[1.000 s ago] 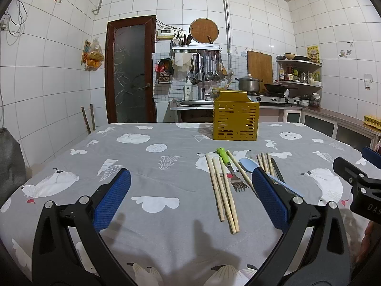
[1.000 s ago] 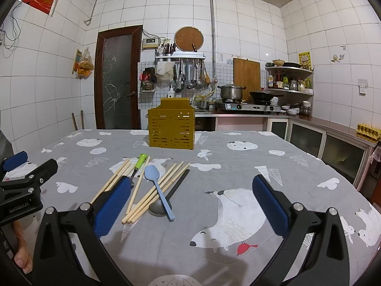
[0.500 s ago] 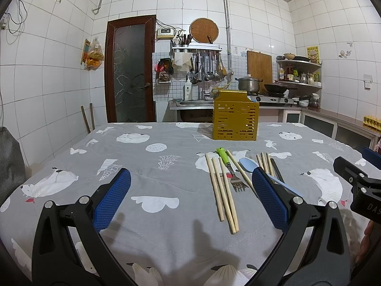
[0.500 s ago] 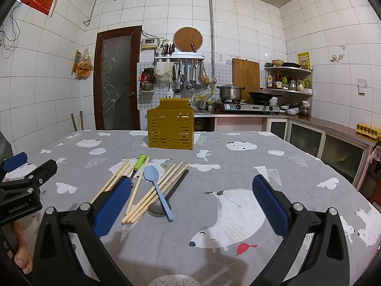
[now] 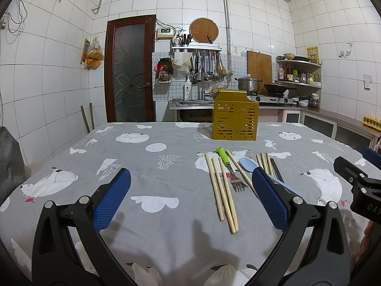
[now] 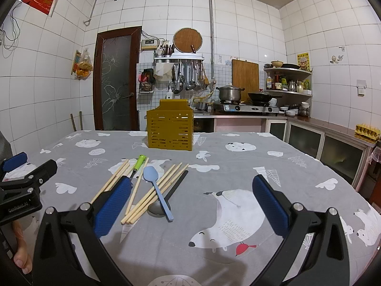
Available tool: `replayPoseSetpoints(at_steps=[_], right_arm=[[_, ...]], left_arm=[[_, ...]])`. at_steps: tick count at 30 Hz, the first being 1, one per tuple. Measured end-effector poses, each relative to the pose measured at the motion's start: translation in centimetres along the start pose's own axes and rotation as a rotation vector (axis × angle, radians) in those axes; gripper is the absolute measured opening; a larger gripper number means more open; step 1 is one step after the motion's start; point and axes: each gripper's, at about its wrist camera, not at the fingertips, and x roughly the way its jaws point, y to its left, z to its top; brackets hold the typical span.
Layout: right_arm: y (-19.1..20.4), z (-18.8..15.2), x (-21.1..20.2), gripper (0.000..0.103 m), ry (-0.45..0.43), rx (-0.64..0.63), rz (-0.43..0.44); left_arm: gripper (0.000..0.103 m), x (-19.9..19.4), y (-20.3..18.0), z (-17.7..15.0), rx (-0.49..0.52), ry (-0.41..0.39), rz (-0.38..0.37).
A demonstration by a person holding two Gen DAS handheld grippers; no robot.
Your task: Organize utensils
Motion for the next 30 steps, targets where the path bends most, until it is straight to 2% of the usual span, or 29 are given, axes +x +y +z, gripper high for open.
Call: replayPoseSetpoints(at_steps=[30], right_arm=[[-0.02,-0.02,-0.12,0.099,-0.003,-0.002,-0.001]], left_arm=[[0.098,-0.08,0.19,0.15,-0.001,0.001,-0.003]])
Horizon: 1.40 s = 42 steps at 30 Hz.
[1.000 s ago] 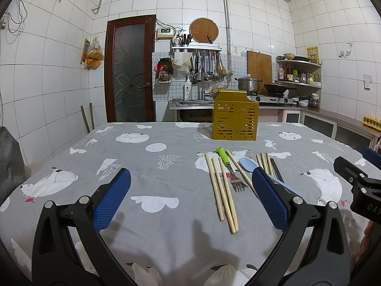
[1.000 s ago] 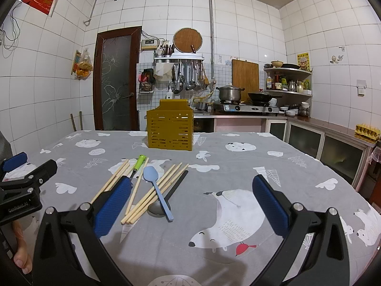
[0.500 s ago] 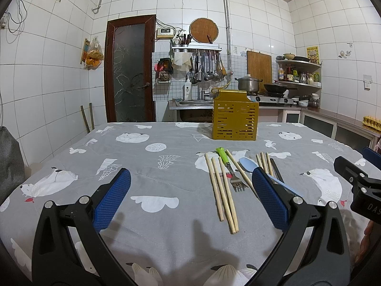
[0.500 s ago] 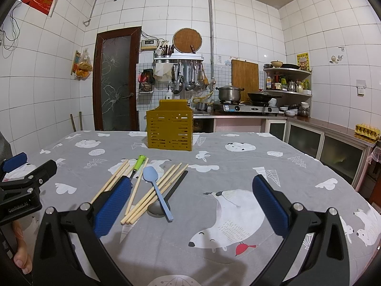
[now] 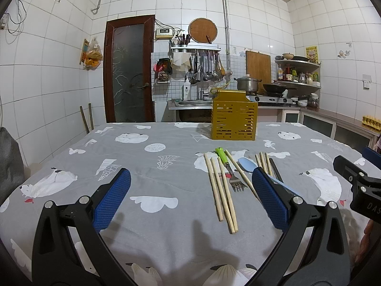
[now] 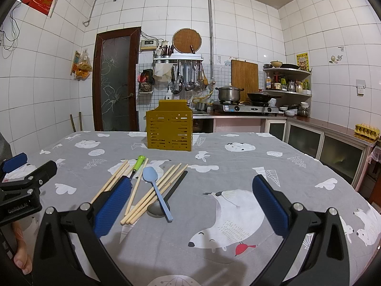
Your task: Organize utensils
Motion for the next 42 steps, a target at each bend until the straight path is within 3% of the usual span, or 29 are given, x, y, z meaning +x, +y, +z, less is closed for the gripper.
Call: replayPoseSetpoints(at_steps=[42], right_arm=[[-0.8,0.6,-0.9,0.099,-0.023,0.024,-0.026]], left_arm=[[0.098,0.4,-1.6,0.1,0.025,0.006,-0.031]])
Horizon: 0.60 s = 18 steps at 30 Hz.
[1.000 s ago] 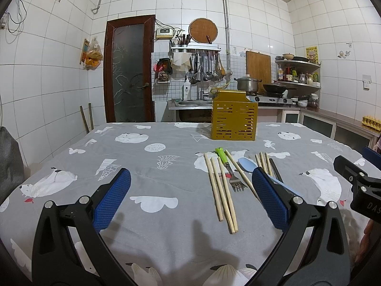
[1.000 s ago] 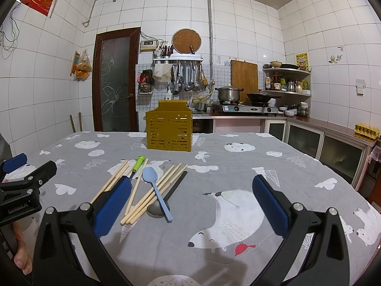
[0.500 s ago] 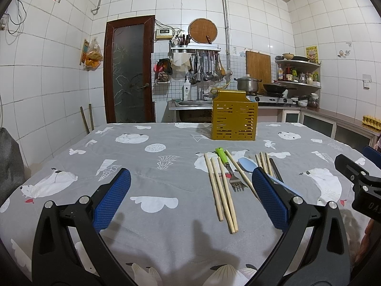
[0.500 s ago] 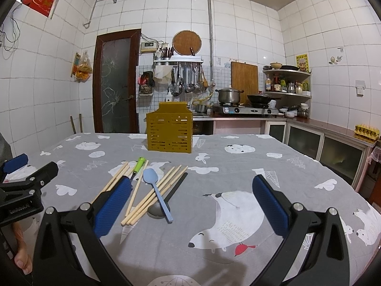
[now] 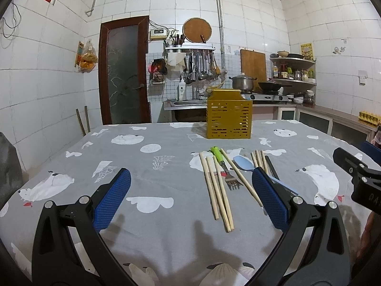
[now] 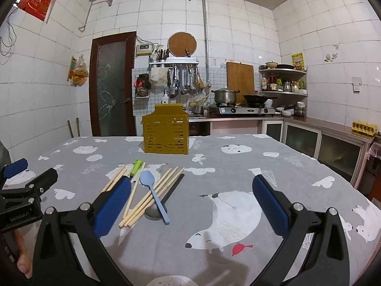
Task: Organize utensils
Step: 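Move the right tool toward the wooden chopsticks while the left tool follows beside it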
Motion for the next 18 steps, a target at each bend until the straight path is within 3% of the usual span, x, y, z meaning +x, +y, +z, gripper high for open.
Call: replayPoseSetpoints(at_steps=[13,18], right_arm=[[-0.1,0.1,0.2,0.099,-0.001,0.016,0.008],[-0.4,1.8,2.3,0.099,0.028,0.027,0.019]], left_arm=[[0.098,1.8,0.5,0.6,-0.014,0.102,-0.051],[0.098,2.8,0.3,2.6,0.031,0.076,-0.035]])
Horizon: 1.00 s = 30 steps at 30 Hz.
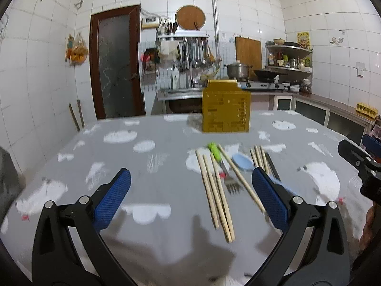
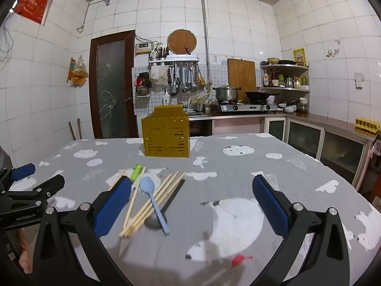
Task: Organize utensils
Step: 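Move the right tool toward the wooden chopsticks while the left tool follows beside it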
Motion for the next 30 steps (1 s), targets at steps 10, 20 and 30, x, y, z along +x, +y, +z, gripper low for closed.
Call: replayPoseSetpoints(at_steps=[10,20,30], right_arm=[[0.7,4.0,5.7,0.099,0.080,-0.043,0.001],[1.8,8.0,12.6,0.099,0.111,-0.059,0.006],[-0.2,2.2,21.8,0.099,0.417,-0.010,-0.061]], left_arm=[[0.098,4.4,1.3,4.3,-0.019,0.059,0.021],[0.098,10.7,2.9,8.8,-0.051,0.096,0.000],[0.098,19.2,3.5,5.5,-0.095,0.339,-0.015]])
